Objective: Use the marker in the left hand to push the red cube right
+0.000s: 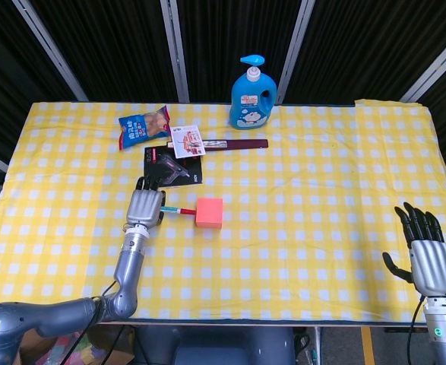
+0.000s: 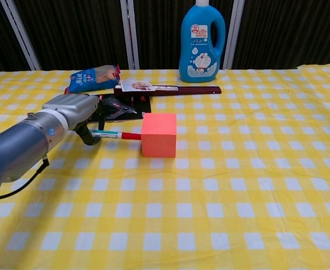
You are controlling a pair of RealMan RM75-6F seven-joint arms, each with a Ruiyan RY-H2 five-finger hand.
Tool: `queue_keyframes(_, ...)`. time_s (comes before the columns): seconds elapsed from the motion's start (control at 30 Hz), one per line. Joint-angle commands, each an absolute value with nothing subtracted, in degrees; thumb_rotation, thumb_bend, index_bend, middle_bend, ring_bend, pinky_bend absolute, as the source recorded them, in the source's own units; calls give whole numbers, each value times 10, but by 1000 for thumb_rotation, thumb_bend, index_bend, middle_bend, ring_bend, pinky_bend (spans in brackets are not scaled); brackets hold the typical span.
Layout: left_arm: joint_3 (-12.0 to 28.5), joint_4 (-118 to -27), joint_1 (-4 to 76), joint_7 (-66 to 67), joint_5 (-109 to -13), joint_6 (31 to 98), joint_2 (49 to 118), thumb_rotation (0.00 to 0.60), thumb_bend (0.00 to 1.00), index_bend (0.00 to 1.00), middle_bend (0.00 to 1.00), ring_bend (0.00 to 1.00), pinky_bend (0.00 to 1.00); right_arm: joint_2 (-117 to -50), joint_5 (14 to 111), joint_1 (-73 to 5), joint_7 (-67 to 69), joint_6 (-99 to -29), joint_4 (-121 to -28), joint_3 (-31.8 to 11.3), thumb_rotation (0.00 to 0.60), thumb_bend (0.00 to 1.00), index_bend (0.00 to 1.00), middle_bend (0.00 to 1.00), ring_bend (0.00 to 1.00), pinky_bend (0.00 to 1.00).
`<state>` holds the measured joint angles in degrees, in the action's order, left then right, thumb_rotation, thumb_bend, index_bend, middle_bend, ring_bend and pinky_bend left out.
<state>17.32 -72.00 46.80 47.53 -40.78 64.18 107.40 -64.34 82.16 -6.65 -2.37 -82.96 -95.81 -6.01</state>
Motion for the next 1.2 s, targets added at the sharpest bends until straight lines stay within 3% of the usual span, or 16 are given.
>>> queue_keyframes(0.03,176,-720,472,475,-405,641,1079,600,507,548,97,0,78,-643,821,-67,-24,-829,-958,-61,600,378,0,0,0,0)
queue_keyframes(0.67,212,-649,548,494,-388,617,1176,600,507,548,97,0,78,-640,822,-66,-14,-828,-957,-60,600,378,0,0,0,0)
queue_keyframes(1.2,230,-648,586,542,-358,621,1199,600,507,548,97,0,78,-640,823,-65,-11,-829,-957,-59,600,378,0,0,0,0)
